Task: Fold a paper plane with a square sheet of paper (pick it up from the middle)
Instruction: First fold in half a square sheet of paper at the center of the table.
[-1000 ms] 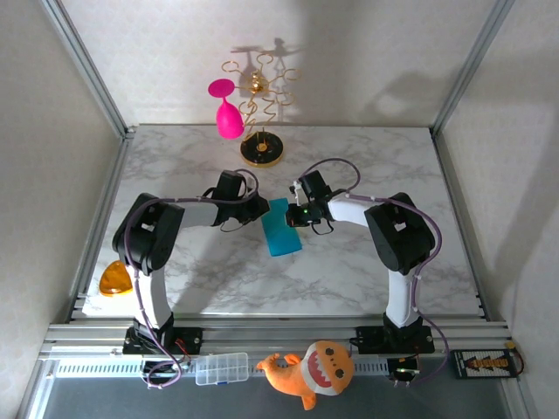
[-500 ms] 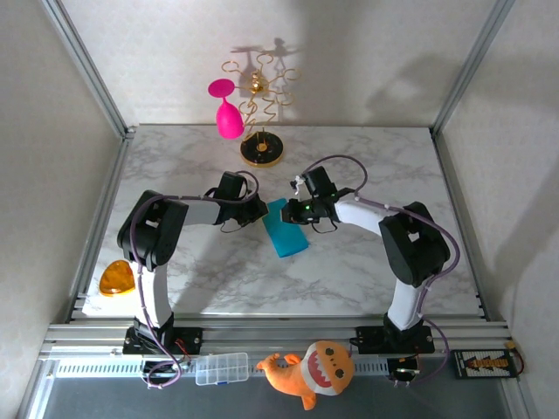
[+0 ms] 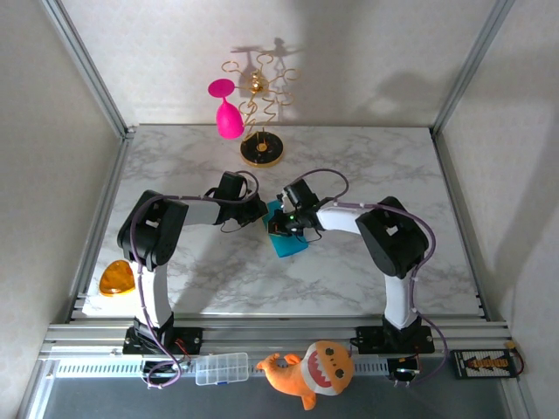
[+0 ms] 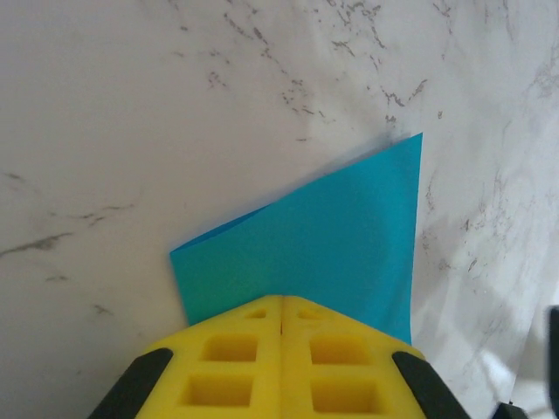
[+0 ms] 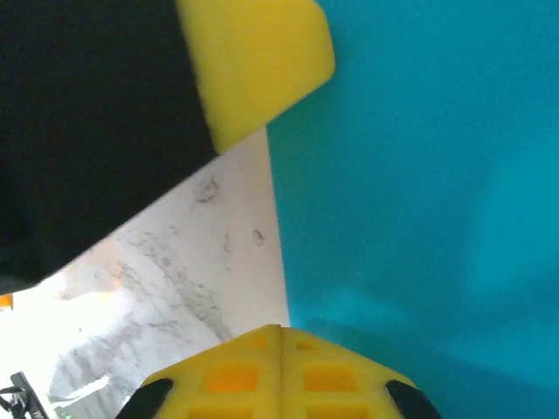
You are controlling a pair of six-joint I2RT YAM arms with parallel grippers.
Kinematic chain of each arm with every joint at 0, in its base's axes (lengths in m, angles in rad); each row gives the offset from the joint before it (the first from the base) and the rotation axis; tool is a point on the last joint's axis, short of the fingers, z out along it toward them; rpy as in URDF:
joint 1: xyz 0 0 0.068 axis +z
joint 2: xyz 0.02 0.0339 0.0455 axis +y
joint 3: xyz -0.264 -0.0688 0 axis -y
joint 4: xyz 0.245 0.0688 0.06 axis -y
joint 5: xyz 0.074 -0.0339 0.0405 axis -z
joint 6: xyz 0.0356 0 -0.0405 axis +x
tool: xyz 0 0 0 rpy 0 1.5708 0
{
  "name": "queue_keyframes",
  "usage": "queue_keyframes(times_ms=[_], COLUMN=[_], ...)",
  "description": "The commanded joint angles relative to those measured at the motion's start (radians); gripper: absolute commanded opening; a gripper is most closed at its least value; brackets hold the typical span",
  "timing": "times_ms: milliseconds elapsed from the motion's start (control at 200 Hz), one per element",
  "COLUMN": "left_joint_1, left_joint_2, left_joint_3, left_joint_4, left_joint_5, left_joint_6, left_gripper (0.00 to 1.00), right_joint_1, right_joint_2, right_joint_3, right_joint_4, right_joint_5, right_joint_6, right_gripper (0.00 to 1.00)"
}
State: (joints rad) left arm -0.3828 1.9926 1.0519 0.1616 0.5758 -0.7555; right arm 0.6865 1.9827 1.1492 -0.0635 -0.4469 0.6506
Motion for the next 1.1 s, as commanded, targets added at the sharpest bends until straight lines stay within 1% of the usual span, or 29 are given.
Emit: queue_keyframes(times_ms=[0, 265, 626, 871, 996, 1091], left_joint_1=[0.002, 0.002, 0.007, 0.007, 0.005, 0.002], left_joint_2=[0.037, 0.041, 0.051, 0.055, 0.059, 0.063], left_joint_3=[-0.019, -0.02, -0.013, -0.003, 0.021, 0.059], left_joint_4=[-0.021, -0.026, -0.042, -0.052, -0.07, -0.092], left_joint_5=[-0.066, -0.08, -0.095, -0.09, -0.079, -0.059], left_joint_6=[0.017, 0.021, 0.033, 0.04, 0.067, 0.114], left_gripper=[0.05, 0.05, 0.05, 0.06, 0.07, 0.09], right_joint_1=[0.033, 0.039, 0.058, 0.09, 0.09, 0.082], right_joint_2=[0.028, 0.008, -0.143, -0.176, -0.216, -0.272], right_joint_3=[0.041, -0.021, -0.202, -0.288, -0.27, -0.241], right_joint_4=[-0.035, -0.062, -0.082, -0.096, -0.091, -0.049], right_joint_5=[-0.019, -0.019, -0.059, -0.059, -0.015, 0.072], right_joint_6=[-0.013, -0.039, -0.068, -0.066, -0.069, -0.046], right_gripper=[0.0, 0.0, 0.0, 0.0, 0.0, 0.01])
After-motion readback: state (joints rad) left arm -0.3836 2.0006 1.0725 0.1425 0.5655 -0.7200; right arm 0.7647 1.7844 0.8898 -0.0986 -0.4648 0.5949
